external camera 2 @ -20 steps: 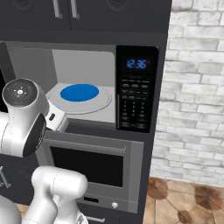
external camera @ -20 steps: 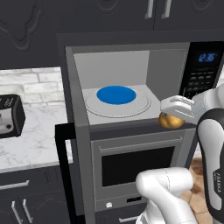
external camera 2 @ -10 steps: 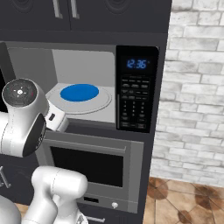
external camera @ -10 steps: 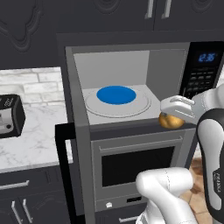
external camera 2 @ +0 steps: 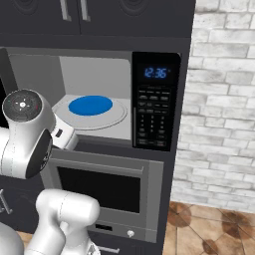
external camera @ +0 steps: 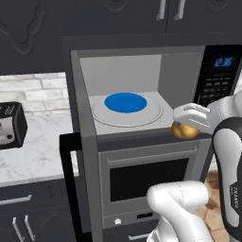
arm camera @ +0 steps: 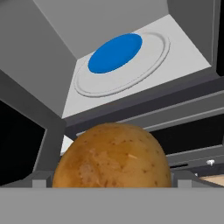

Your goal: Retrieve the reheated potato from the microwave, then place the potato, cheese, and condiment on the cutting board.

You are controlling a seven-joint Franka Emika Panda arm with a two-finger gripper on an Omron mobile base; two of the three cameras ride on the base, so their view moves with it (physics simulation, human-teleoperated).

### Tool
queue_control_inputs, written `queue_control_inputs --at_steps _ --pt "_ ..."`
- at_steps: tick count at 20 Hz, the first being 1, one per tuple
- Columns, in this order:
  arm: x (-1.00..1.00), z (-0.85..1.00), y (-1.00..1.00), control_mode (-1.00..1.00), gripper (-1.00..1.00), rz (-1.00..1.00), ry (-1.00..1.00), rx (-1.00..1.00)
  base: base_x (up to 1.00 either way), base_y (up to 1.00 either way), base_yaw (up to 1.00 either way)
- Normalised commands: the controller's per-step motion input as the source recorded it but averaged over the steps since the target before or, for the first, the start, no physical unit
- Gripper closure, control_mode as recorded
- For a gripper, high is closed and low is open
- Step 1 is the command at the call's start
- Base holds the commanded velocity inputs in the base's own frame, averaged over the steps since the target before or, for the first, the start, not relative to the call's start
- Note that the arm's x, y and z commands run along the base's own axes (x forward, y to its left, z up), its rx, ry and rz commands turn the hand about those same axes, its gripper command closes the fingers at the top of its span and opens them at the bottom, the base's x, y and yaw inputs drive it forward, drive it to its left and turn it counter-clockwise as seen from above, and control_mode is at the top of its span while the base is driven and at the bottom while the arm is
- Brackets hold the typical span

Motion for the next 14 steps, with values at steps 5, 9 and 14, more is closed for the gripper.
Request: queue_control_inputs --at_steps 5,9,14 --pt "0.0 0.0 0.0 1.0 1.0 0.0 0.0 0.0 0.0 0.0 0.0" --pt "0.0 0.0 0.0 1.0 1.0 0.0 0.0 0.0 -0.01 0.0 0.0" --pt "0.0 0.0 0.0 1.0 1.0 0.0 0.0 0.0 -0.06 -0.02 0.0"
